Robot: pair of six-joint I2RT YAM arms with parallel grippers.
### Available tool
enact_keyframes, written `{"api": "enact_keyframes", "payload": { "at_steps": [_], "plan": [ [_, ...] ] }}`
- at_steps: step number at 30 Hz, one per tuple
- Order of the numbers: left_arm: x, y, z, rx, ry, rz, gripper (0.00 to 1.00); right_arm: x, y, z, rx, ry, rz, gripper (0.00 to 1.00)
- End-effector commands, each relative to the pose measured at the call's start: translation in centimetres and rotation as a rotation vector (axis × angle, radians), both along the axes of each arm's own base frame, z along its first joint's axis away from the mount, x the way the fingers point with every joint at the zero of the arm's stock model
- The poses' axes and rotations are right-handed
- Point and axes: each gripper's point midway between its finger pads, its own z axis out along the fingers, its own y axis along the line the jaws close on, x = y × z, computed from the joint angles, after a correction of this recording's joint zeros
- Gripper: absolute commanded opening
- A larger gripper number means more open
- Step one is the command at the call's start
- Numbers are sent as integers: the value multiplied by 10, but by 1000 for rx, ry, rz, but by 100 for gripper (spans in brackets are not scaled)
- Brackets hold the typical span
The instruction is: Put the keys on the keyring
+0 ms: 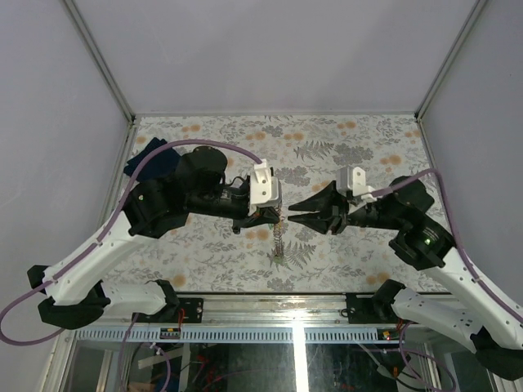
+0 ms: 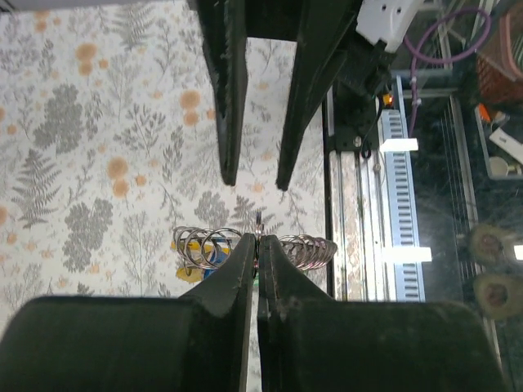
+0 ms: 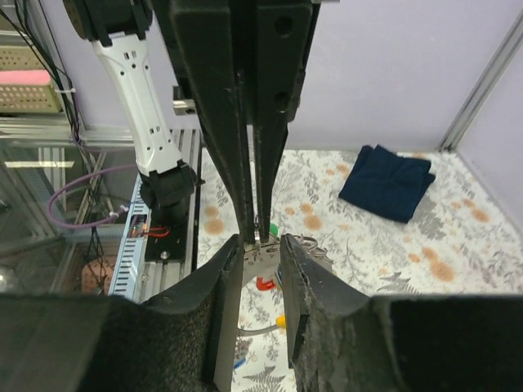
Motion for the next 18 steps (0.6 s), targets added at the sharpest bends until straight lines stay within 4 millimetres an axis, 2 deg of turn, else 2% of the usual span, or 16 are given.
{"api": "enact_keyframes", "payload": {
  "at_steps": [1,8,18],
  "plan": [
    [3,10,6,43,-55,10,0,-1,5,7,3,0,33,31],
    [5,11,7,61,-68,12,0,1,19,-1,-3,38,95,32],
    [7,12,6,73,-74,17,0,-2,25,-9,-29,70,146,31]
  ]
}}
